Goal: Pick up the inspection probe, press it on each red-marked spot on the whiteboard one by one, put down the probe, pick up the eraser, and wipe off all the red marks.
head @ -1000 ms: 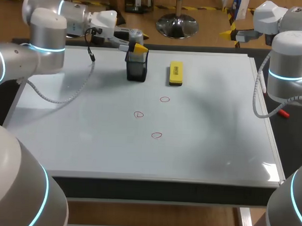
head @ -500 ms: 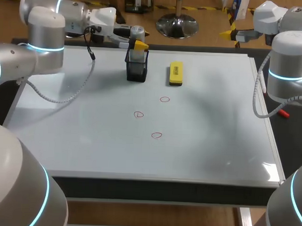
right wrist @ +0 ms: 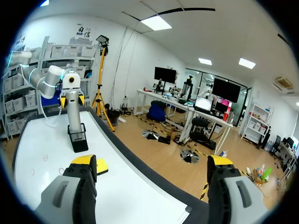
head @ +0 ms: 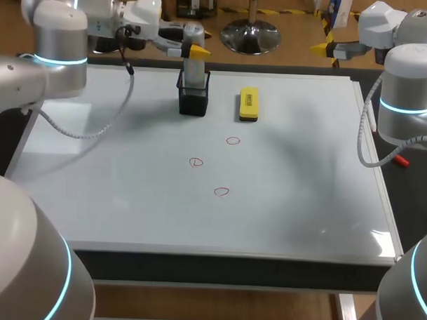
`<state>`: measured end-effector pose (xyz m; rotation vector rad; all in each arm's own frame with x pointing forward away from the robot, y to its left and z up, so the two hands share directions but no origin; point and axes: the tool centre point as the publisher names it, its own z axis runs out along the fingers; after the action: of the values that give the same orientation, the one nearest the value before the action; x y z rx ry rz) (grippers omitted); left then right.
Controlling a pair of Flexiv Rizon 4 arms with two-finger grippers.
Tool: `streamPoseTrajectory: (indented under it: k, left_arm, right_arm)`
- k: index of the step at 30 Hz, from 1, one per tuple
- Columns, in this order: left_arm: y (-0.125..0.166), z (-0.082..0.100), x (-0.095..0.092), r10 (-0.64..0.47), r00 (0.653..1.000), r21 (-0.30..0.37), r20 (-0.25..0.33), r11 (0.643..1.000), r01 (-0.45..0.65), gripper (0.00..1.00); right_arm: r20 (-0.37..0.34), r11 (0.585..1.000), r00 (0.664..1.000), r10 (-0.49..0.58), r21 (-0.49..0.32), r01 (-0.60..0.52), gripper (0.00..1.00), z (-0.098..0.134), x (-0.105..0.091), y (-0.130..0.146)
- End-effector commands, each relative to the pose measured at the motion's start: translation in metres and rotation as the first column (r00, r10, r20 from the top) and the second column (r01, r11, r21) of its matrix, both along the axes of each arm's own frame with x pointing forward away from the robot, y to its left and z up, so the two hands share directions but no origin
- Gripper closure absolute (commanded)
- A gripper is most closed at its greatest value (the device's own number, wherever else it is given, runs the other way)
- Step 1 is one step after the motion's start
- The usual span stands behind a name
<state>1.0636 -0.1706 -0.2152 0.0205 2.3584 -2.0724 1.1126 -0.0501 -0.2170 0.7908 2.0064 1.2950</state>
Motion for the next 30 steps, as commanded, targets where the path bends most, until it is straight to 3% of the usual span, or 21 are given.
streamPoseTrajectory:
  k: [1,16,30]
  left_arm:
    - [0.004,0.016,-0.006,0.008,1.0,0.016,0.009,1.0,-0.009,1.0]
    - [0.022,0.062,-0.013,0.047,0.995,0.014,0.083,0.999,-0.048,1.0]
    - [0.082,0.062,-0.022,0.237,0.966,0.012,0.105,0.971,-0.239,1.0]
  right_arm:
    - [0.0,1.0,1.0,0.001,0.0,-0.001,0.0,0.0,0.0,0.0]
    - [0.0,1.0,1.0,0.001,0.0,-0.001,0.0,0.0,0.0,0.0]
    - [0.0,1.0,1.0,0.001,0.0,-0.001,0.0,0.0,0.0,0.0]
